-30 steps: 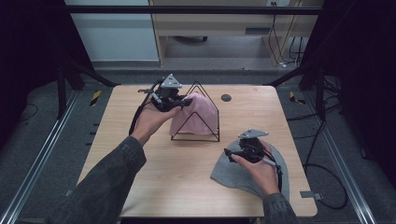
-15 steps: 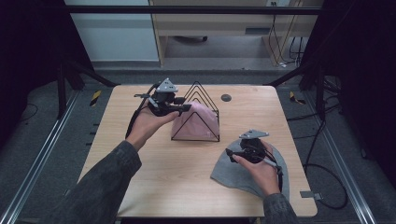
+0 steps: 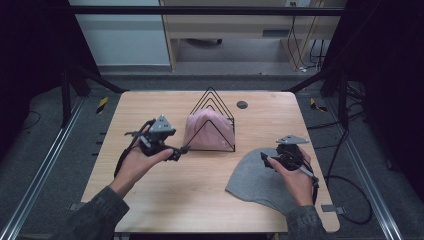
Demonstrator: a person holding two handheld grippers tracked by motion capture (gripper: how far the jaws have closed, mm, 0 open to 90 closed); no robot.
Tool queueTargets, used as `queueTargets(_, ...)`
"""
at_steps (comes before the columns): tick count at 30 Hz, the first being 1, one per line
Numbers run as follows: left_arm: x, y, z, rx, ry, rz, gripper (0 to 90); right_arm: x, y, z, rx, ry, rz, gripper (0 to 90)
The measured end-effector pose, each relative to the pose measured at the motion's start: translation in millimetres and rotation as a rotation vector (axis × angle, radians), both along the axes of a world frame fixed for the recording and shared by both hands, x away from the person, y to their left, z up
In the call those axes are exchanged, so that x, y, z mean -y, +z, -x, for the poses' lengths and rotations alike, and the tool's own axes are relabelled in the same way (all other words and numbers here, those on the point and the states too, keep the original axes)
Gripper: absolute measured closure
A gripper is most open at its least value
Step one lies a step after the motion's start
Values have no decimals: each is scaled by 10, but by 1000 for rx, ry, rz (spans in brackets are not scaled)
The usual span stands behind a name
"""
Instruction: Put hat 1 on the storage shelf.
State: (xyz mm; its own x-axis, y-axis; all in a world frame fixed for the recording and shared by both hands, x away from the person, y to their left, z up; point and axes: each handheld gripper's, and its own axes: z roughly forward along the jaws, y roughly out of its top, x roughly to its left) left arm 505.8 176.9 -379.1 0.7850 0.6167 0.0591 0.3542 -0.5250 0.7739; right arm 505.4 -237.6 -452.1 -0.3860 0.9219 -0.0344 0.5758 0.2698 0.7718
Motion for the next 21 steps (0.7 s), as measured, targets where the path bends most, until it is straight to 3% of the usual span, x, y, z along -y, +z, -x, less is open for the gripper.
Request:
queueTargets(1,0,0,0,0,0,0,182,34,0,-8,-6,-11,1,315)
queueTargets(2,-94,-208,118,-26,15,-21,180,111,-11,-27,-6,-35,20,355)
queueTargets(5,-225,-488,262,-68,34,-6,170,246,-45,-65,-17,-73,42,440)
queueTargets(7,-338,-659,364,-68,62,-14,168,348,-88,-95,-35,-93,44,475)
queueTargets(8,-371,-691,391,-67,66,-36,162,395,-109,-108,-43,-102,45,490)
queueTargets(10,-449,-707,461,-52,67,-120,135,475,-146,-123,-57,-123,46,498)
queueTargets(11,-482,-700,483,-47,75,-126,126,532,-166,-125,-67,-134,44,501)
queueTargets(15,-687,-691,559,-42,139,-104,122,670,-208,-95,-86,-169,-1,513)
queueTargets(18,-834,-742,550,-67,194,-83,121,739,-238,-79,-99,-175,-32,503)
queueTargets(21,-918,-782,508,-81,234,-90,115,747,-291,-84,-122,-167,-32,472)
